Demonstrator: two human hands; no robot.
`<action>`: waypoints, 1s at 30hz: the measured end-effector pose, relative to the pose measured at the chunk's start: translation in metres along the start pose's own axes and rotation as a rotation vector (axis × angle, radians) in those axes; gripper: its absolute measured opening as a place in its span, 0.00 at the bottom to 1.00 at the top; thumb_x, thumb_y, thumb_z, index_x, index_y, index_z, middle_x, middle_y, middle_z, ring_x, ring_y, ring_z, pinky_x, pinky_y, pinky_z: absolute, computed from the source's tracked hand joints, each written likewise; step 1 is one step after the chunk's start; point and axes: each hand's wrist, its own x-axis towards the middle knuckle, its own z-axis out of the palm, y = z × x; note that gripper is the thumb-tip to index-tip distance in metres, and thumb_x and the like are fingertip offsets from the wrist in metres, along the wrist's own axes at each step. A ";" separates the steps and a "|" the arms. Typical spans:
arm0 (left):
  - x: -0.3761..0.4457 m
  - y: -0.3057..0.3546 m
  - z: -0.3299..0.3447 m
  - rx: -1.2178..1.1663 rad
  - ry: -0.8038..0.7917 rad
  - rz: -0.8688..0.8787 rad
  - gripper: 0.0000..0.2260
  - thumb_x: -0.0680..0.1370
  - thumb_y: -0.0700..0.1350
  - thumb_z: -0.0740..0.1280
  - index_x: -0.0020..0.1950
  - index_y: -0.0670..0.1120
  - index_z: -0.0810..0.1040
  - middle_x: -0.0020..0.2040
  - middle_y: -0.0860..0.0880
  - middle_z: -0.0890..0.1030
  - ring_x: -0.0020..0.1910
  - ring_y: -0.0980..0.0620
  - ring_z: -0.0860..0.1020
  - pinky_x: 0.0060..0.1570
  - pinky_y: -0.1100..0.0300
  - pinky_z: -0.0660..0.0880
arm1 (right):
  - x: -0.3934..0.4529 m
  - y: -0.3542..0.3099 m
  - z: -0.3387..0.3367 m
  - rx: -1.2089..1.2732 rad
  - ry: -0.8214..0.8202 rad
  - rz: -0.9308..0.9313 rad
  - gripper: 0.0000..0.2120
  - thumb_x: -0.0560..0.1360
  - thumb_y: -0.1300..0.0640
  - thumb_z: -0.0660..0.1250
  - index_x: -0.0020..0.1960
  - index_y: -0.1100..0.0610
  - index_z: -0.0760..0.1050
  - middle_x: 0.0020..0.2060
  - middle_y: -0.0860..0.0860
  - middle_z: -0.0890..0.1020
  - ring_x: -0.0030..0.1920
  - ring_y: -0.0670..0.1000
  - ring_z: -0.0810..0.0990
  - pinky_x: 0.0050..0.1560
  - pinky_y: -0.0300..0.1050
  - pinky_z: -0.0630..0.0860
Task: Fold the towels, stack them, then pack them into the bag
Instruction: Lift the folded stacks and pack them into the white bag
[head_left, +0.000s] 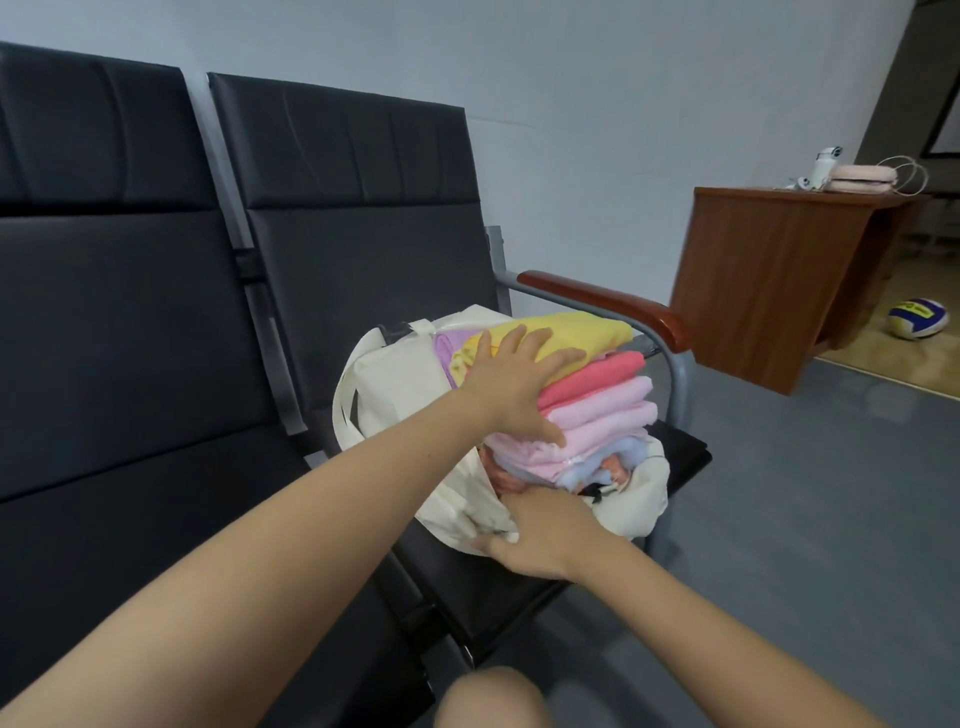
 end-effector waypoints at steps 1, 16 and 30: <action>0.001 -0.003 0.001 -0.020 0.015 -0.012 0.46 0.66 0.66 0.73 0.77 0.62 0.52 0.79 0.48 0.50 0.78 0.42 0.48 0.72 0.35 0.47 | -0.007 0.002 -0.004 -0.003 0.022 -0.028 0.21 0.74 0.37 0.59 0.51 0.54 0.72 0.49 0.51 0.80 0.51 0.55 0.79 0.44 0.45 0.72; -0.006 -0.016 0.008 -0.092 0.041 -0.036 0.43 0.67 0.63 0.73 0.76 0.63 0.54 0.79 0.49 0.51 0.78 0.43 0.47 0.72 0.36 0.46 | -0.041 0.023 -0.026 -0.181 0.345 -0.165 0.17 0.68 0.39 0.62 0.41 0.52 0.81 0.40 0.47 0.77 0.46 0.50 0.72 0.48 0.44 0.65; -0.021 -0.009 0.004 -0.086 0.028 -0.002 0.36 0.71 0.69 0.65 0.76 0.64 0.55 0.79 0.50 0.50 0.78 0.44 0.46 0.73 0.38 0.45 | -0.041 0.058 -0.027 0.298 0.074 -0.035 0.17 0.73 0.44 0.49 0.45 0.50 0.73 0.45 0.42 0.77 0.48 0.41 0.72 0.53 0.39 0.68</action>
